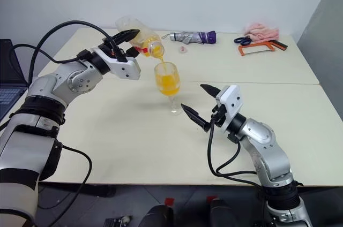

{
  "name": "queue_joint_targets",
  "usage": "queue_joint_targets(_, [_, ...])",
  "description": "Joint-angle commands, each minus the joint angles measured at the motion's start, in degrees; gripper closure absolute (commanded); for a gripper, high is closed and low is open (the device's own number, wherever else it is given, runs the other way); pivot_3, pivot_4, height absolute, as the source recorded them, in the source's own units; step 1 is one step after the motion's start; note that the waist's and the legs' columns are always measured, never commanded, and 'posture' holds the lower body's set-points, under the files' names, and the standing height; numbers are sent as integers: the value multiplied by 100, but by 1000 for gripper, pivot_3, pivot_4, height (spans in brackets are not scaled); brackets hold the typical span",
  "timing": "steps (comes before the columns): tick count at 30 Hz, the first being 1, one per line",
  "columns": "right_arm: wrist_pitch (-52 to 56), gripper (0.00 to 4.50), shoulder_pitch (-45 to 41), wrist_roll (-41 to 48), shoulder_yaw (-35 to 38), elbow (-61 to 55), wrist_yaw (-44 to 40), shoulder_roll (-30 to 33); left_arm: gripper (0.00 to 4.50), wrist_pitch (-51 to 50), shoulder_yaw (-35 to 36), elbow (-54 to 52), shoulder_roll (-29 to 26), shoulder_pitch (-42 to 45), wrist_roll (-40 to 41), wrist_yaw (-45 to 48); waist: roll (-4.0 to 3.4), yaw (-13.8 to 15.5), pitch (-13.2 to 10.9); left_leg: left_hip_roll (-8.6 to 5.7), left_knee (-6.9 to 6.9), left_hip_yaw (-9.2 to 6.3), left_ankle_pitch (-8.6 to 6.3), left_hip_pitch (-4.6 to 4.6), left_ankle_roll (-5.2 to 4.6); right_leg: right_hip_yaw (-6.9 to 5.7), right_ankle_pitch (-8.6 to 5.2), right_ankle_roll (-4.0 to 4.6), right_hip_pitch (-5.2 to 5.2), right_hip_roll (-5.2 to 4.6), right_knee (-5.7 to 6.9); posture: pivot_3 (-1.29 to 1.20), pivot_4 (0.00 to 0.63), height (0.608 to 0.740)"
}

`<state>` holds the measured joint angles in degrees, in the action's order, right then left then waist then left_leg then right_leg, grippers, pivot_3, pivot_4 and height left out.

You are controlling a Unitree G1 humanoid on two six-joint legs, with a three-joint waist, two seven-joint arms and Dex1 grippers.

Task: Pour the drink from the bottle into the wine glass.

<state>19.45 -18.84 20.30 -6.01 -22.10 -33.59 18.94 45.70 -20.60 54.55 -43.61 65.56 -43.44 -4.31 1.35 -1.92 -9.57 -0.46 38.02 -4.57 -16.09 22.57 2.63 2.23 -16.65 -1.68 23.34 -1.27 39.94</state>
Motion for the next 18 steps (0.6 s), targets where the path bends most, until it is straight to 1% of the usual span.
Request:
queue_joint_targets(1, [-23, 0, -19, 62, 51, -235, -9, 19, 2826, 38, 50, -132, -132, 107, 38, -99, 0, 0, 0, 0, 0, -1, 0, 0, 0, 0, 0, 0, 0, 0, 0, 0, 150, 740])
queue_joint_targets(6, [-32, 0, -24, 58, 48, -227, -11, 17, 2826, -10, 179, -123, -14, -6, 367, 187, 0, 0, 0, 0, 0, 0, 0, 0, 0, 0, 0, 0, 0, 0, 0, 0, 150, 740])
queue_joint_targets(10, [-30, 0, -40, 47, 32, -232, 0, 7, 2826, -102, 273, -363, 51, -195, 663, 443, 0, 0, 0, 0, 1, -1, 0, -1, 0, 1, 0, 0, 0, 0, 2, 0, 150, 740])
queue_joint_targets(16, [-60, 0, -82, 23, 5, -215, 9, -23, 2827, -417, 574, -766, 198, -560, 1397, 1098, 0, -2, 0, 1, 4, -4, 0, 1, 1, 1, 0, 0, 0, -1, 3, 0, 150, 740])
queue_joint_targets(18, [-99, 0, -139, -33, -19, -178, 39, -48, 2827, -702, 792, -1009, 334, -773, 1905, 1447, 0, -4, 0, 1, 4, -5, 0, 0, 1, 3, 0, 0, 0, -1, 3, 0, 150, 740])
